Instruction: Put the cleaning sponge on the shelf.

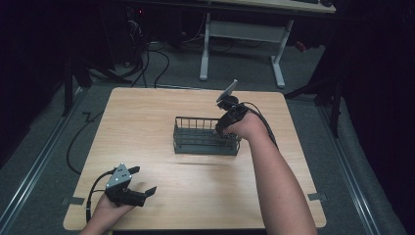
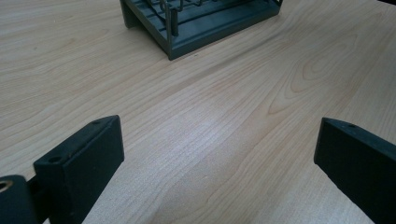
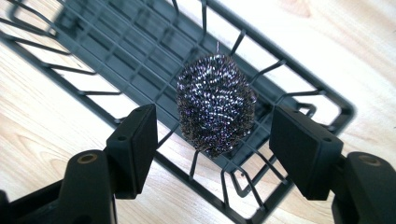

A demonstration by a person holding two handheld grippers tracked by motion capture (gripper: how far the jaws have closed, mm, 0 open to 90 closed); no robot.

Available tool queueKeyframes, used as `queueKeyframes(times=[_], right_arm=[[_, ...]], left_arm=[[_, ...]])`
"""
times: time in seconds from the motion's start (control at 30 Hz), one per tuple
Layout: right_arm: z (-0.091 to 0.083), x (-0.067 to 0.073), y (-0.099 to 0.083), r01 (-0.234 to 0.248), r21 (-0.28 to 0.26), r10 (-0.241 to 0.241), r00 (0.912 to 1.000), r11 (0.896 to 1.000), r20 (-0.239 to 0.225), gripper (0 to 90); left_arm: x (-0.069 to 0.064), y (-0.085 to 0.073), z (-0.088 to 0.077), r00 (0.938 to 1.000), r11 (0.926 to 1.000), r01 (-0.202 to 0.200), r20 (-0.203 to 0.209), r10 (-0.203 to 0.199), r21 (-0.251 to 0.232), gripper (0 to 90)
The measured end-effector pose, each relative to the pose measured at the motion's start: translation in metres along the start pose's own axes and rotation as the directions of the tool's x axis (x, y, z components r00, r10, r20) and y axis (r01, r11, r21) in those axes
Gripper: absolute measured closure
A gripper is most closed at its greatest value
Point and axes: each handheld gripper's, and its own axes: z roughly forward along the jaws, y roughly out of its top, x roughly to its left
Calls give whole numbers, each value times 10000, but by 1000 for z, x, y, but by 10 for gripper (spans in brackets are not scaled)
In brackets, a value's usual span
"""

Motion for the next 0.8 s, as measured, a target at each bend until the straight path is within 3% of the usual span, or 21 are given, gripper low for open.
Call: queueKeyframes(times=[0.2,0.23,0.43,0.67,0.8], right_arm=[[-16,4,-9,160,-428,-159,9999,9990,29,354],[-17,4,-12,140,-455,-146,9998,9989,-125,366],[-23,2,-38,125,-686,-129,9999,9976,-50,366],[-25,1,-87,51,-1440,-82,9998,9896,-207,304],[-14,-2,-123,-58,-2256,-13,9995,9742,-313,292]], left_arm=[[2,-1,-1,9999,9999,89,-63,-89,-91,22],[2,0,-1,10000,9999,79,-53,-79,-86,22],[2,0,-2,10000,9999,66,-59,-66,-77,22],[2,0,-1,9999,10000,30,-113,-30,13,22],[2,0,-2,9998,9999,102,-152,-101,34,22]])
